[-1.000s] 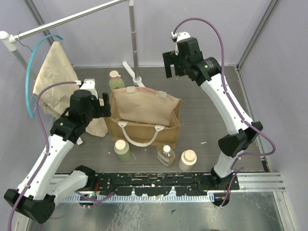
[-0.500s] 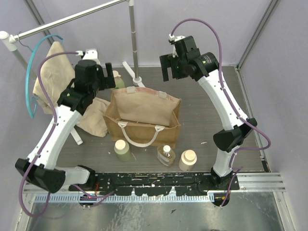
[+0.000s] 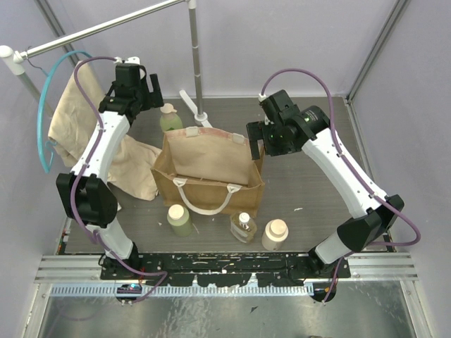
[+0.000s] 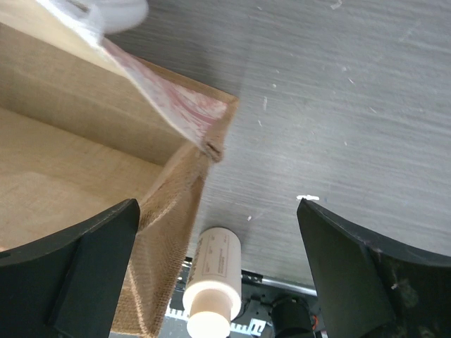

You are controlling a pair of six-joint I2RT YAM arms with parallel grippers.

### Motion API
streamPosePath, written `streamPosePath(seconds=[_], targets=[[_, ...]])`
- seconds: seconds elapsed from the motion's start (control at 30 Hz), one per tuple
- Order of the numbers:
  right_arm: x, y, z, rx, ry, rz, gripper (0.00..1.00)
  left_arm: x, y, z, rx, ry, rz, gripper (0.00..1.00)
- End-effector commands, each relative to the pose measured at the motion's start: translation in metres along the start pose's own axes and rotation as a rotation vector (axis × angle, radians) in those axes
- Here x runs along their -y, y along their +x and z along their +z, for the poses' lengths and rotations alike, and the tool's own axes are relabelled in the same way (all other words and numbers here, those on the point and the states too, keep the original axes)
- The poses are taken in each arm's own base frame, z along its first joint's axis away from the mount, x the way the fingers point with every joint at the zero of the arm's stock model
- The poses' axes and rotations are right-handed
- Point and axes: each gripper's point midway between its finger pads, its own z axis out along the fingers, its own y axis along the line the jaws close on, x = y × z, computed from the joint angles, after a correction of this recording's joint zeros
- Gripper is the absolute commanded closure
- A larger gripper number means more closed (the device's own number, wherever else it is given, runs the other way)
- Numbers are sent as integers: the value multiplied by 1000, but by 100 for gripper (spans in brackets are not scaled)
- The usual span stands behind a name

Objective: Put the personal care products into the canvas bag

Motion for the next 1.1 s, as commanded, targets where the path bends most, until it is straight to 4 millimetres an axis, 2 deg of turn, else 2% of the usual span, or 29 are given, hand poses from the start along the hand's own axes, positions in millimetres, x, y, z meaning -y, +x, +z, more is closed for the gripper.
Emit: streamPosePath(seconds=[0.0,0.17,0.43,0.57,0.8,1.07], targets=[[31,12,2,-21,167,13,0,20,-15,11,13,87,16,2],[46,16,9,-50,260,4,0,34,-10,30,-20,135,22,2],[41,9,19,-62,257,-2,0,33,17,53,-154,108,45,2],[38,4,24,-64,253,-3,0,32,36,58,-246,81,72,2],[36,0,31,-77,252,-19,0,35,68,53,-357,68,120,2],[35,-5,36,-86,257,-35,0,37,78,57,-362,63,130,2]])
